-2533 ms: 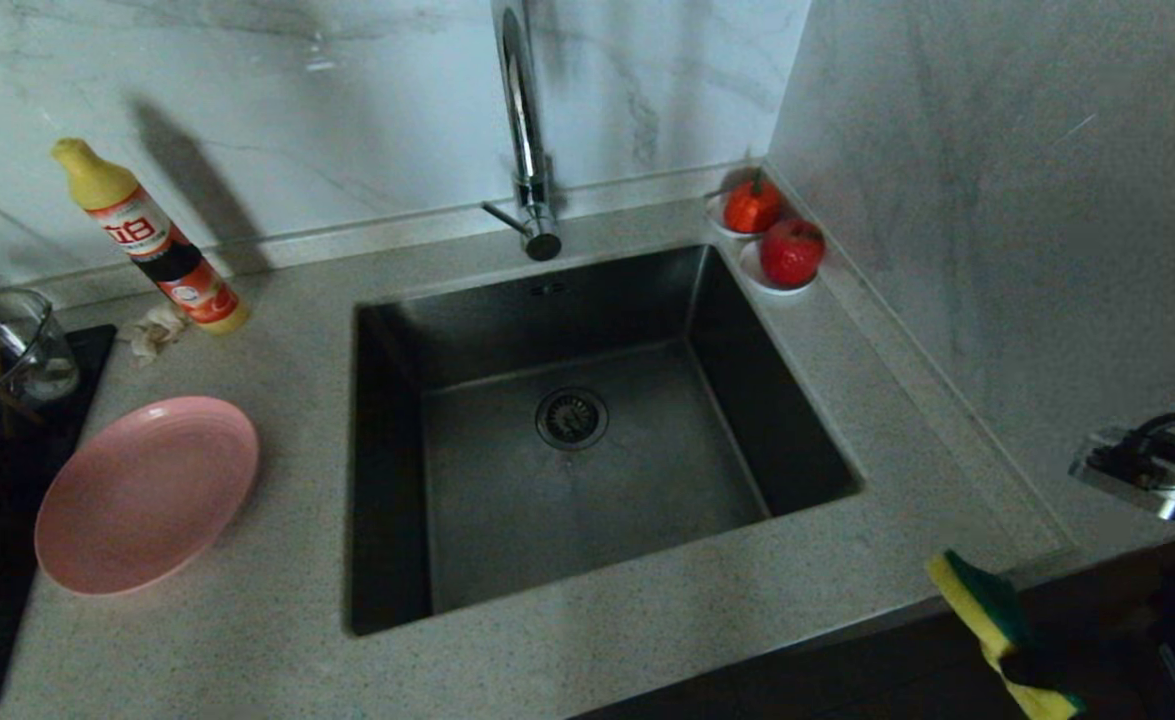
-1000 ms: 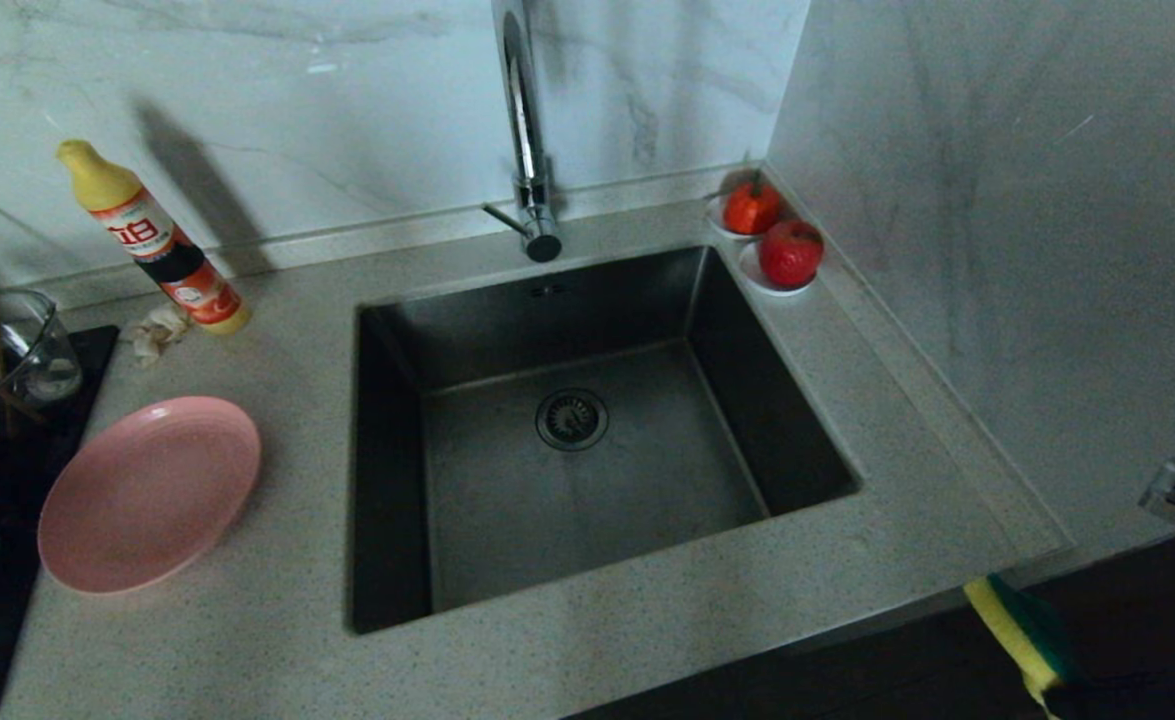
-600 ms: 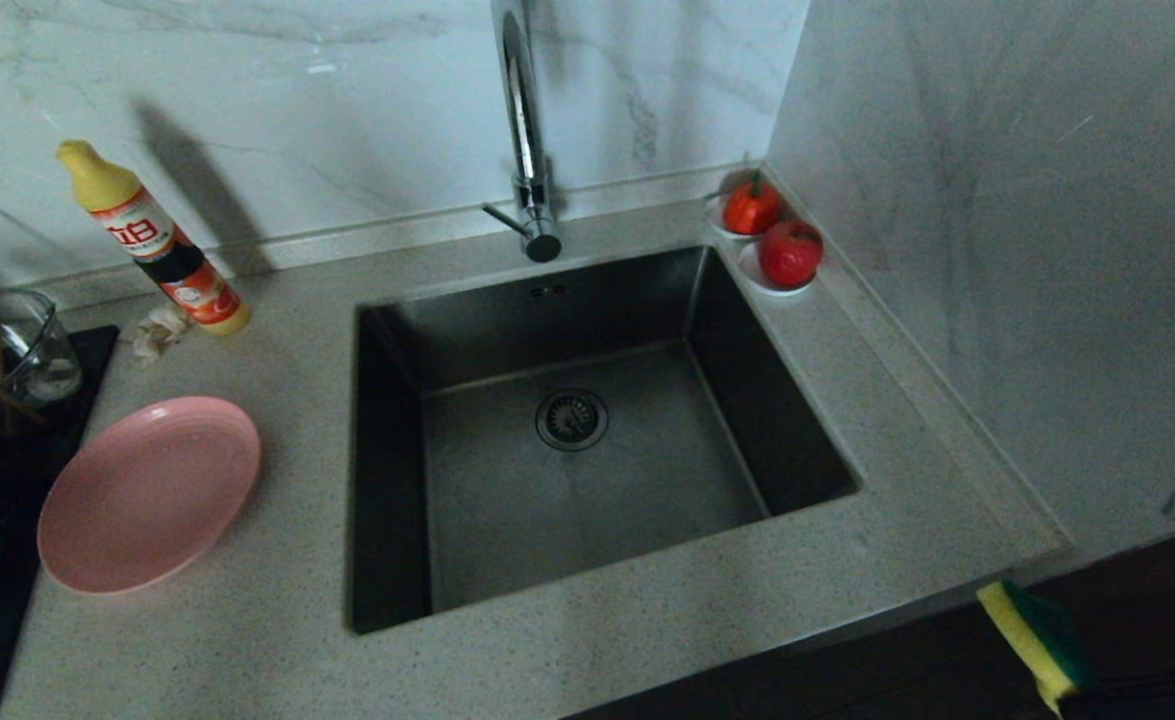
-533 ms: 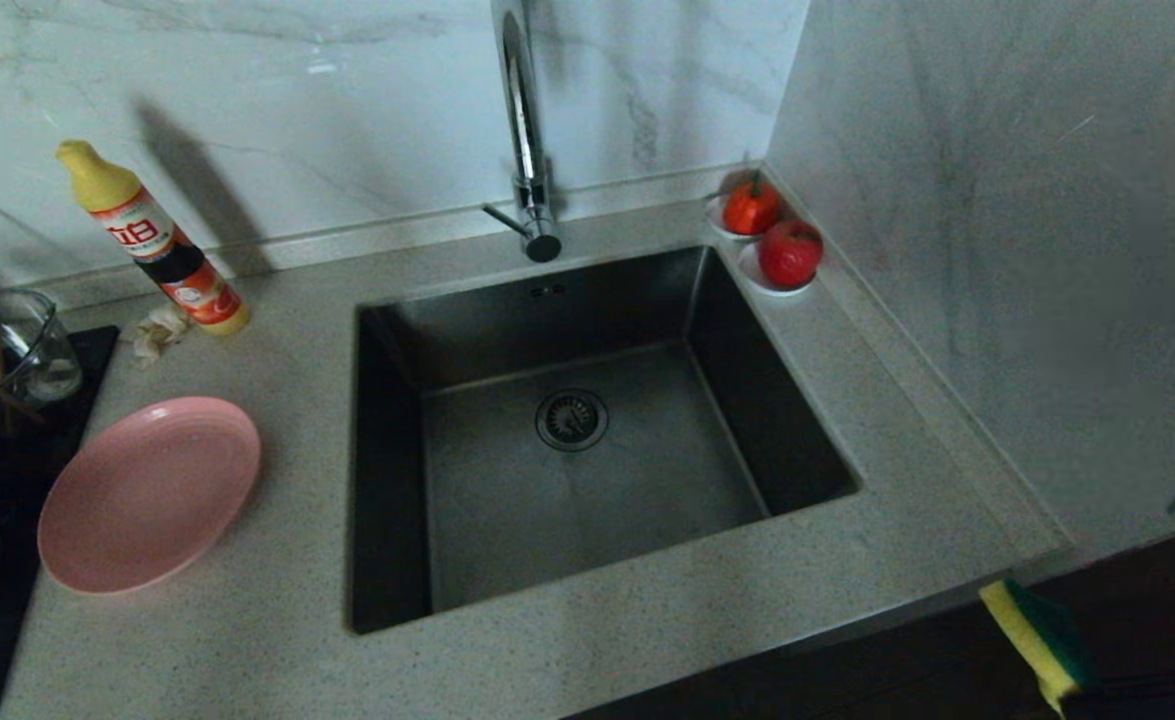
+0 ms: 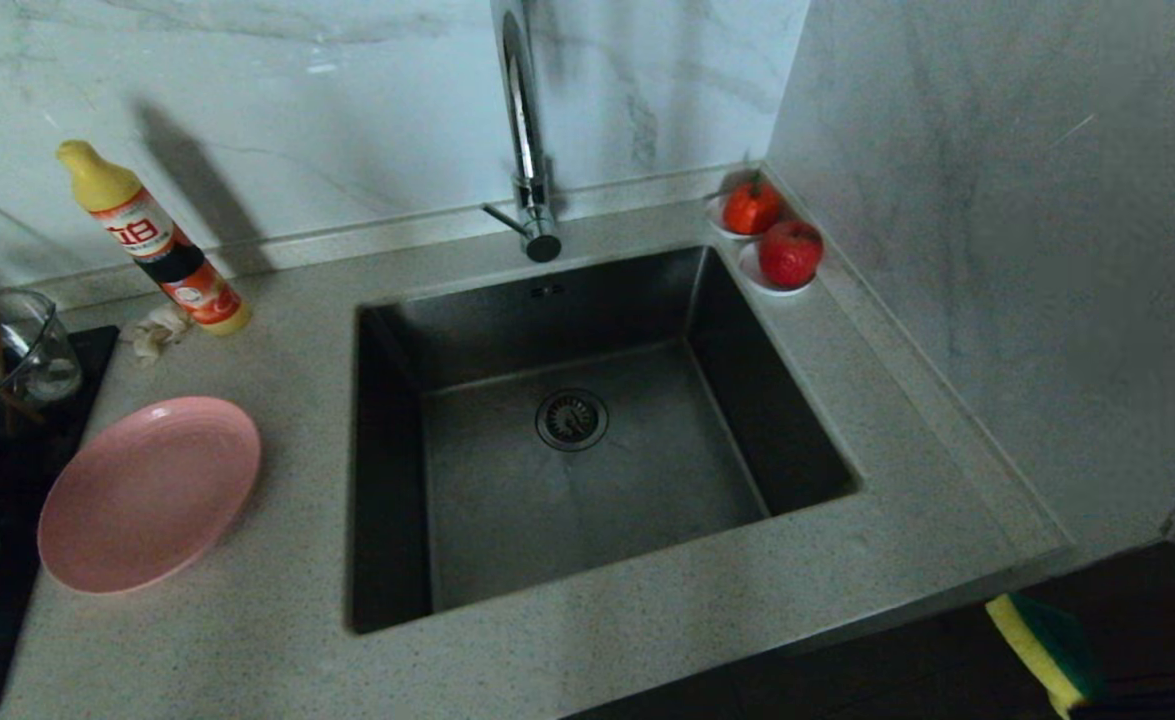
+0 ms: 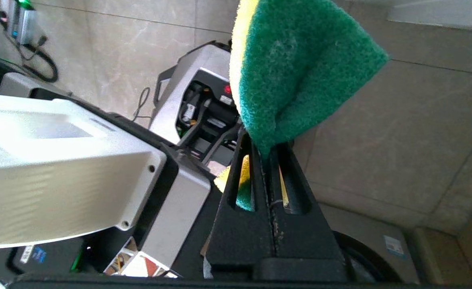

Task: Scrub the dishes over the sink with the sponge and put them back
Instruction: Put down the sponge

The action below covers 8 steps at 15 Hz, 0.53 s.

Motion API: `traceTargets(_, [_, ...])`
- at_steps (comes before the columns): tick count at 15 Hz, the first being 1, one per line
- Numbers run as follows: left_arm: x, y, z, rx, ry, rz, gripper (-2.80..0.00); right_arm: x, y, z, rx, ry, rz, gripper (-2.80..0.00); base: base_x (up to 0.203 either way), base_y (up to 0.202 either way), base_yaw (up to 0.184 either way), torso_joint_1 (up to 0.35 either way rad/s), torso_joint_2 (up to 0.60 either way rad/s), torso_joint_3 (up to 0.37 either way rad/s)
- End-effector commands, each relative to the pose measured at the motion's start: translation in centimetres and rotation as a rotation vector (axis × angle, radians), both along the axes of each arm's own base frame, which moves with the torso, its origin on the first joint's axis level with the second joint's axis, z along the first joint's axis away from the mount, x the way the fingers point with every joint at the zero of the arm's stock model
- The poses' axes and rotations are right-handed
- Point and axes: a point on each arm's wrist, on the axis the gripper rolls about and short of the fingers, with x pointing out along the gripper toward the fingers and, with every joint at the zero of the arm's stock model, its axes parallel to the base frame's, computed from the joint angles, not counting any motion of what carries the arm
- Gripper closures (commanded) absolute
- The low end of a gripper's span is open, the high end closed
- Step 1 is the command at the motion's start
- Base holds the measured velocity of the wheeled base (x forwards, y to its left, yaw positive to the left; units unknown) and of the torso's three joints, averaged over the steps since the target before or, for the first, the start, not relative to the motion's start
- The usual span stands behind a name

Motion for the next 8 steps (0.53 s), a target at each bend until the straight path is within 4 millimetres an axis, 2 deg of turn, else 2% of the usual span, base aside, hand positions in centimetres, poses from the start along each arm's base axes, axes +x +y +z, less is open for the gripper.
traceTargets(1, [0.0,0.0,0.0,0.000,0.001,0.000,0.00,-0.7,-0.5,0.3,-0.004,-0.032,-0.008,0.00,0.000,0.000,0.000,0.000,0.00,0.000])
traceTargets(4, [0.0,0.0,0.0,0.000,0.001,0.000,0.00,-1.7,-1.1,-1.0,-0.086,-0.038,0.015,0.00,0.000,0.000,0.000,0.000,0.00,0.000])
traceTargets(8, [0.0,0.0,0.0,0.000,0.001,0.000,0.00,-1.9,-0.8,-2.6,-0.214,-0.063,0.030,0.00,0.000,0.000,0.000,0.000,0.00,0.000])
